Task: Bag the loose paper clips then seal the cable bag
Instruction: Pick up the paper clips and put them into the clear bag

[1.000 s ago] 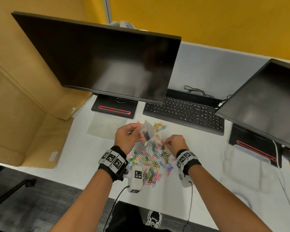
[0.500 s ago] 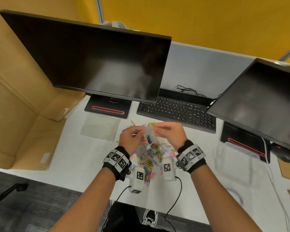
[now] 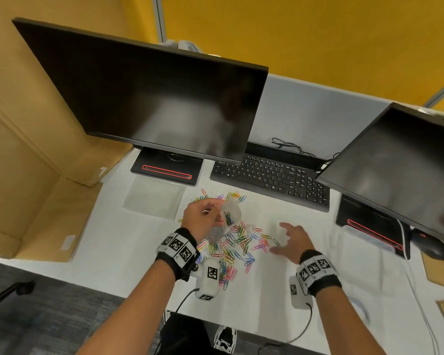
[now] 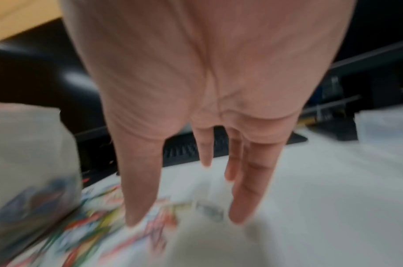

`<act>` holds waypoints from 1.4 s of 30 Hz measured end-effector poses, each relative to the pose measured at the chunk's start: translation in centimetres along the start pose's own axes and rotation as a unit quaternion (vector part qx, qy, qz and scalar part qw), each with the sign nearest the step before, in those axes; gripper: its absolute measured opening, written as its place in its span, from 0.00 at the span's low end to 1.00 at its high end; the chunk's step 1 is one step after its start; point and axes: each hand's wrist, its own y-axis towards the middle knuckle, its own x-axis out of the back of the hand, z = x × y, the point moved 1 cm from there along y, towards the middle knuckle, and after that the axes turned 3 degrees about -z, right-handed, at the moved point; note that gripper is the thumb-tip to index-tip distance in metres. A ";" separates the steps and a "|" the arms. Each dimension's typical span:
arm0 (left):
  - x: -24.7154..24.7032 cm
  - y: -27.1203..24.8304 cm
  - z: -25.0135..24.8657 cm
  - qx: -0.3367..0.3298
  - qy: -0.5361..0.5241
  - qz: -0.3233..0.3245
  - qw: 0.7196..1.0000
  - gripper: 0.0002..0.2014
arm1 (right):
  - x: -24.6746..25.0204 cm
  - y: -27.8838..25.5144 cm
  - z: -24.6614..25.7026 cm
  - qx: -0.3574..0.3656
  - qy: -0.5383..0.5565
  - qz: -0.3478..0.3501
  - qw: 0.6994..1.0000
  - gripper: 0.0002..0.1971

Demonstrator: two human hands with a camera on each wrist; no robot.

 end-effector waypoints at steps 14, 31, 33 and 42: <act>0.4 -0.2 1.0 0.020 -0.037 0.003 0.999 0.07 | -7.1 0.6 3.9 0.231 -0.182 -0.090 0.952 0.23; -0.9 -0.6 0.3 0.015 0.043 -0.012 0.999 0.07 | -1.4 1.7 3.1 -0.060 0.488 0.016 0.871 0.05; -1.2 -0.7 0.5 0.015 0.056 -0.017 0.998 0.12 | -0.4 1.0 5.1 -0.013 0.570 0.039 0.820 0.09; -3.1 -1.0 0.7 0.018 0.086 -0.036 0.996 0.07 | -0.9 -1.7 10.3 0.126 0.427 0.027 0.895 0.08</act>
